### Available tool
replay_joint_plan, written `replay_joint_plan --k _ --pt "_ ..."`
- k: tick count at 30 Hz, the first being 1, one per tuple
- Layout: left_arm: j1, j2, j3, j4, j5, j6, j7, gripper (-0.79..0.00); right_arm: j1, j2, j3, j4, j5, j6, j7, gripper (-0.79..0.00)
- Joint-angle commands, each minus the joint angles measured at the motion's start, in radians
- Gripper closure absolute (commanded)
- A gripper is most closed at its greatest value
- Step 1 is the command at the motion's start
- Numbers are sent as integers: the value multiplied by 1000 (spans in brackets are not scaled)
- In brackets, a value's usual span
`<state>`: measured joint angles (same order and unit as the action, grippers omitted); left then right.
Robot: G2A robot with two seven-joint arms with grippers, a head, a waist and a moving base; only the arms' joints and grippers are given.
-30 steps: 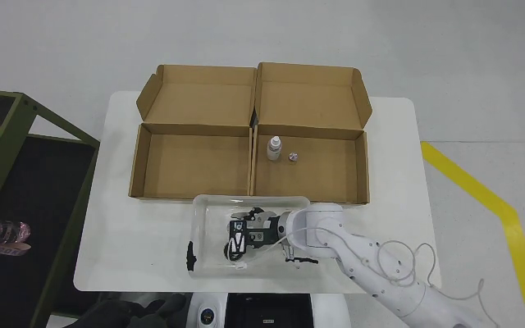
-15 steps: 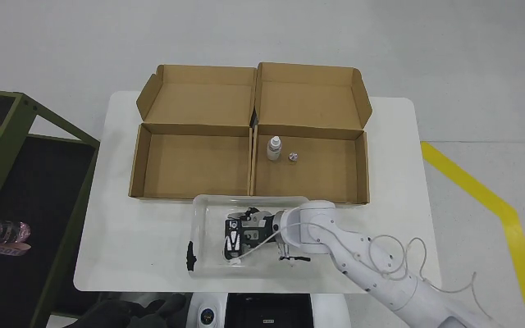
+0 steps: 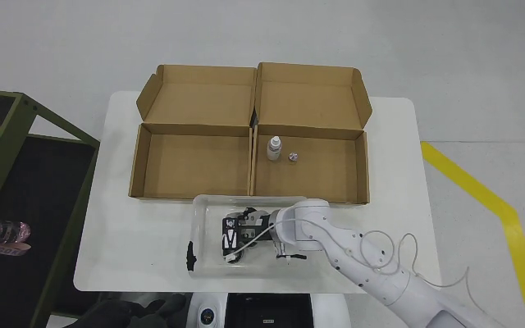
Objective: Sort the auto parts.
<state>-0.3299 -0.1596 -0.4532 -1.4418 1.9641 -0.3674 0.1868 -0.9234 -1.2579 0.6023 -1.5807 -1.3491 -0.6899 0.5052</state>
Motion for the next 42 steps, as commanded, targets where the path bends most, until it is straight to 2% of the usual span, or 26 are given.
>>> replay_joint_plan --k 1,4,6,8,25,42 --pt "0 0 0 0 0 0 0 -785 2 -2 -1 9 -1 0 -5 -323" --pt "0 0 0 0 0 0 0 -785 4 -6 -3 16 -1 -3 -8 -249" --pt "0 0 0 0 0 0 0 -785 3 -7 -2 17 2 -6 -12 -172" --pt "0 0 0 0 0 0 0 -785 1 -7 2 12 4 -10 -12 0" --pt "0 0 0 0 0 0 0 -785 -79 29 122 -156 47 -71 -91 0" --pt "0 0 0 0 0 0 0 -785 -142 53 269 -233 92 -41 -311 0"
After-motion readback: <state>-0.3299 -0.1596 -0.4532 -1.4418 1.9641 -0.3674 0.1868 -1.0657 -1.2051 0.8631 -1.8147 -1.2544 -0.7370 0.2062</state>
